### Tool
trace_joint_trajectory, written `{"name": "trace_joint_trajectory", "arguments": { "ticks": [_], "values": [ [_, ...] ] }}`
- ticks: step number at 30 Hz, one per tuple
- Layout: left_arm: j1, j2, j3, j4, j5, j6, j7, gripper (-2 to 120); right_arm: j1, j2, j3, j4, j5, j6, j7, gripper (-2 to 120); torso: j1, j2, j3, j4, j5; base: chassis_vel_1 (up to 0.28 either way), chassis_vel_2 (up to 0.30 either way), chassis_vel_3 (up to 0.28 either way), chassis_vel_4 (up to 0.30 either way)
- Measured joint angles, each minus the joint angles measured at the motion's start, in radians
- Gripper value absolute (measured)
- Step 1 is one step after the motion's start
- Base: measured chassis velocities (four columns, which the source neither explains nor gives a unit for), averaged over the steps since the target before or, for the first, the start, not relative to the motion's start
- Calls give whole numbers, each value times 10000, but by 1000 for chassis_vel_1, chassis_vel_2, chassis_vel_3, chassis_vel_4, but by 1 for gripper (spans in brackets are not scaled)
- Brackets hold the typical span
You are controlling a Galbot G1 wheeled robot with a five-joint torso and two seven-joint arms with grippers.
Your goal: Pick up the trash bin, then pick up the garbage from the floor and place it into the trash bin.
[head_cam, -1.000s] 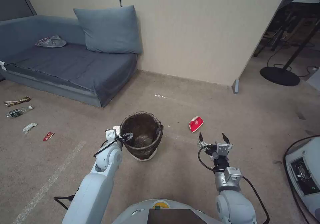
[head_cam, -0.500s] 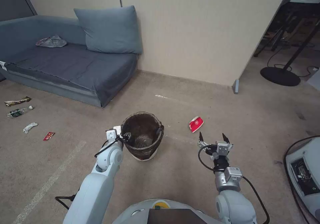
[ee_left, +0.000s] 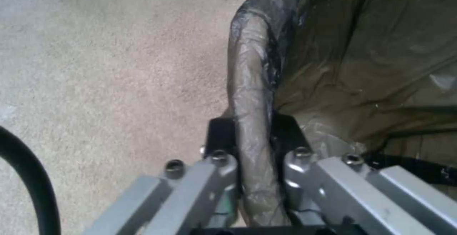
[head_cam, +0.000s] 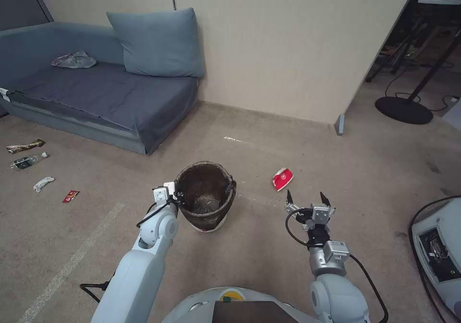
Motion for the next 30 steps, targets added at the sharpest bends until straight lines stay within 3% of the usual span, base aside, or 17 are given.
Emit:
{"name": "trace_joint_trajectory", "arguments": {
  "ticks": [20,24,25,27,28,30],
  "values": [
    [104,15,8,-181,-14,15,-37,3,5,0,4,23,21,74,-6,100,0,-1,1,-3,-5,0,0,0,0],
    [324,155,-7,-540,37,38,380,3,13,0,13,40,20,88,0,100,1,-2,3,-4,-10,0,0,0,0],
    [773,364,-225,-1092,267,-183,1075,3,16,0,50,98,31,87,47,100,1,-2,3,-5,-4,0,0,0,0],
    [1337,553,-540,-1632,557,-593,1762,3,25,2,88,154,63,74,75,100,1,-2,3,2,-3,0,0,0,0],
    [1337,553,-540,-1632,557,-593,1762,3,25,2,88,154,63,74,75,100,1,-2,3,2,-3,0,0,0,0],
    [1877,717,-852,-2249,682,-956,2361,3,43,0,124,194,125,31,95,100,1,-2,1,0,-3,0,0,0,0]
  ]
}}
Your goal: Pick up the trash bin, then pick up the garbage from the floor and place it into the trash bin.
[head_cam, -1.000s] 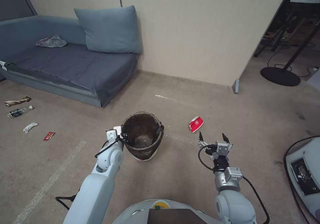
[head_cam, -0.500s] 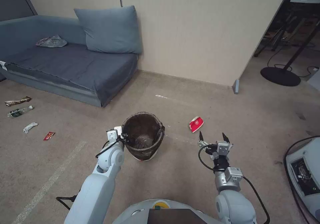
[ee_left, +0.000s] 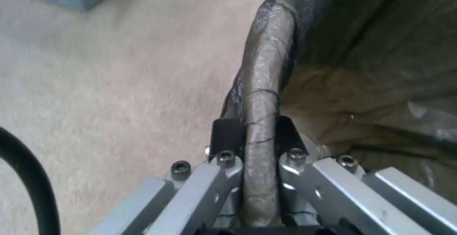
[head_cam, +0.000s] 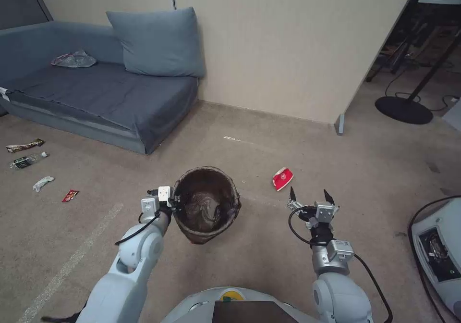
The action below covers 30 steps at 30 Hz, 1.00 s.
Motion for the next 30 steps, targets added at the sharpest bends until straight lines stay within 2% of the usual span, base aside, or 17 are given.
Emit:
{"name": "trace_joint_trajectory", "arguments": {
  "ticks": [1,2,4,14,20,30],
  "values": [
    [0,0,0,0,0,0,0,3,0,0,0,0,0,0,0,100,0,0,0,0,0,0,0,0,0],
    [268,74,-166,-388,3,-129,291,3,15,0,20,10,16,-24,5,100,0,0,0,-1,0,0,0,0,0],
    [479,145,-298,-763,12,-225,453,3,31,0,35,27,40,-51,11,100,0,0,0,-1,1,0,0,0,0],
    [1297,166,-699,-2044,257,-585,774,3,37,0,79,51,131,-81,21,100,0,0,-1,-1,2,0,0,0,0],
    [1801,-21,-760,-2459,726,-1091,1077,3,39,0,81,93,159,-118,32,100,0,0,-1,0,2,0,0,0,0],
    [2134,-158,-1009,-2627,1066,-1145,1179,3,16,0,233,353,206,-215,101,100,0,1,-1,-1,2,0,0,0,0]
  ]
}}
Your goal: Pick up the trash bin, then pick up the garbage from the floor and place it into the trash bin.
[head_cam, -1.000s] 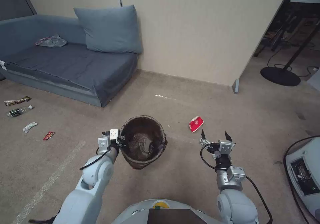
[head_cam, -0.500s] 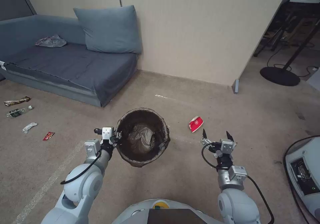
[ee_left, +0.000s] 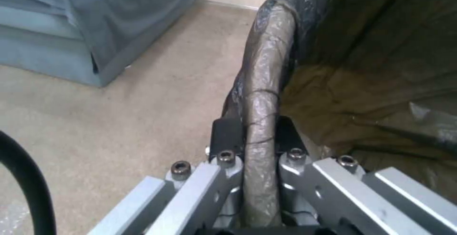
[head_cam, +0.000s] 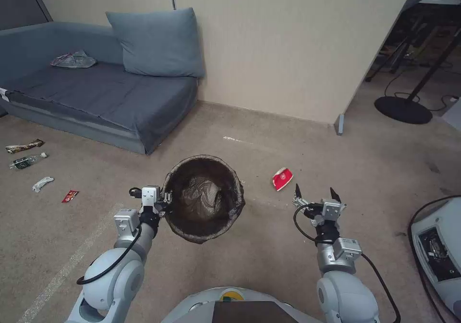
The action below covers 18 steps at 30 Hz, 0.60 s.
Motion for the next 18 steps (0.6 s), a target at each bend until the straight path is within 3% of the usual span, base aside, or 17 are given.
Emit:
{"name": "trace_joint_trajectory", "arguments": {
  "ticks": [18],
  "values": [
    [157,-43,-457,231,281,21,211,3,-22,0,242,56,107,-18,27,100,0,0,0,0,0,0,0,0,0]
  ]
}}
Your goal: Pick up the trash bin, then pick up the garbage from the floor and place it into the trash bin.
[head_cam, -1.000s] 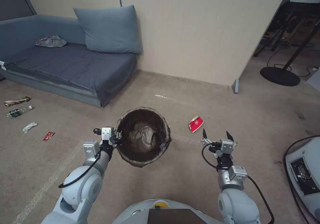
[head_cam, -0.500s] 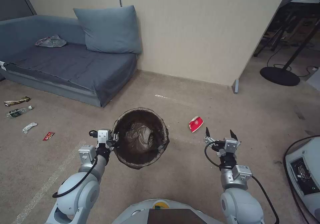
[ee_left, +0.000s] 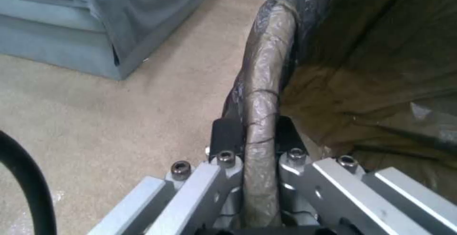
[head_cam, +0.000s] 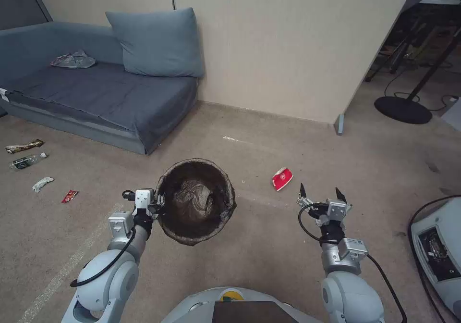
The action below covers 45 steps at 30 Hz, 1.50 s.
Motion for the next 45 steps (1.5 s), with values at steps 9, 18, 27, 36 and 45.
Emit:
{"name": "trace_joint_trajectory", "arguments": {
  "ticks": [9,18,27,36,45],
  "values": [
    [-16,-83,88,57,61,-7,14,3,-12,0,-2,-50,10,31,1,100,0,0,0,0,0,0,0,0,0],
    [-45,-114,197,58,76,-24,6,3,-7,0,-21,-104,9,62,-4,100,0,0,0,0,0,-55,45,44,-50],
    [-55,-131,259,54,105,-55,-12,3,-22,0,-29,-107,6,76,-5,100,0,0,0,0,0,-58,58,63,-57],
    [-47,-142,248,18,104,-81,-12,2,-35,0,-52,-104,2,84,-6,100,-1,0,0,0,1,-68,51,69,-58],
    [-51,-141,238,4,98,-104,-8,2,-38,0,-52,-104,-1,101,-9,100,0,0,0,1,1,-73,86,82,-78]
  ]
}}
